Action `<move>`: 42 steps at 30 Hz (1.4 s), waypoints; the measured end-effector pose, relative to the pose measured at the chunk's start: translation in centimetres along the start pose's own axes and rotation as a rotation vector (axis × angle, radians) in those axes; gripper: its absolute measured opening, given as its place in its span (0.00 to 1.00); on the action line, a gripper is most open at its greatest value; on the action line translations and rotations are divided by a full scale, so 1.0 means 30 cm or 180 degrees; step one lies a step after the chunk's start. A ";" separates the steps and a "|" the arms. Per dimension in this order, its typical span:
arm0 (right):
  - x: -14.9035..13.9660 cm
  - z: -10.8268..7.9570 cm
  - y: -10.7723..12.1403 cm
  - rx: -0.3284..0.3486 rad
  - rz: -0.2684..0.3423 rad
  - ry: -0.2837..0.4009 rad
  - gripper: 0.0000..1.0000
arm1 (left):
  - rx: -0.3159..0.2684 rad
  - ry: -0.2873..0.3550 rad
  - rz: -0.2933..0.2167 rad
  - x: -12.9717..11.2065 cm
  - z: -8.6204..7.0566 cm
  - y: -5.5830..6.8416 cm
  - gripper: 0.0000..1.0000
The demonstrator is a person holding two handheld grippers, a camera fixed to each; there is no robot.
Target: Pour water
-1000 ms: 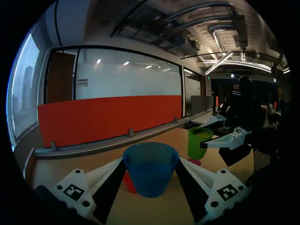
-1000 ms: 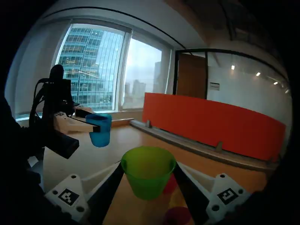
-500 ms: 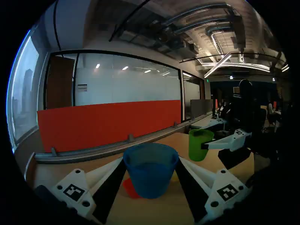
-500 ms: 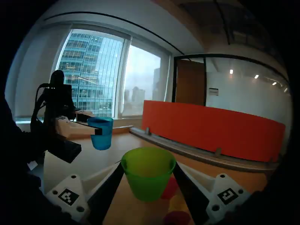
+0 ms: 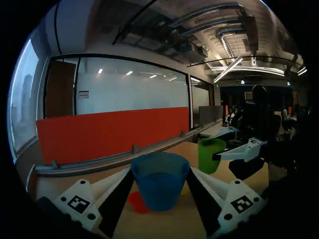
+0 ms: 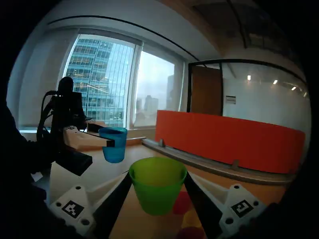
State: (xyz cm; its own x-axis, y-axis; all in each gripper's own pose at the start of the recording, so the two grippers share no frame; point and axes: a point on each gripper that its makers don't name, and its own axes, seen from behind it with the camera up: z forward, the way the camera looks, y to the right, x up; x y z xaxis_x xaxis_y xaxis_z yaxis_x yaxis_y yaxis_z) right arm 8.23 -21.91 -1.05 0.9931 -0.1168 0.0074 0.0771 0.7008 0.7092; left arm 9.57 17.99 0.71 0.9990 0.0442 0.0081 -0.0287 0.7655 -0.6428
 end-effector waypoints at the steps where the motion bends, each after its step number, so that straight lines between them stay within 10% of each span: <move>1: -0.003 0.000 -0.002 0.0014 0.0003 0.0001 0.93 | -0.0008 0.0012 0.0003 0.008 0.003 0.000 0.86; 42: -0.056 0.044 -0.167 0.0510 0.0053 0.0020 0.92 | 0.0093 0.0157 0.1345 0.238 0.103 0.037 0.86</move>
State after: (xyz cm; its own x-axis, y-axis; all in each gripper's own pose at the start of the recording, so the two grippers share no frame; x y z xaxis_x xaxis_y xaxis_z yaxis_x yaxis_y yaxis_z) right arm 6.06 -26.17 -3.70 0.9947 -0.1014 0.0159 0.0462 0.5811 0.8125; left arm 16.55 21.13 2.43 0.8996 0.3278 -0.2886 -0.4363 0.7046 -0.5597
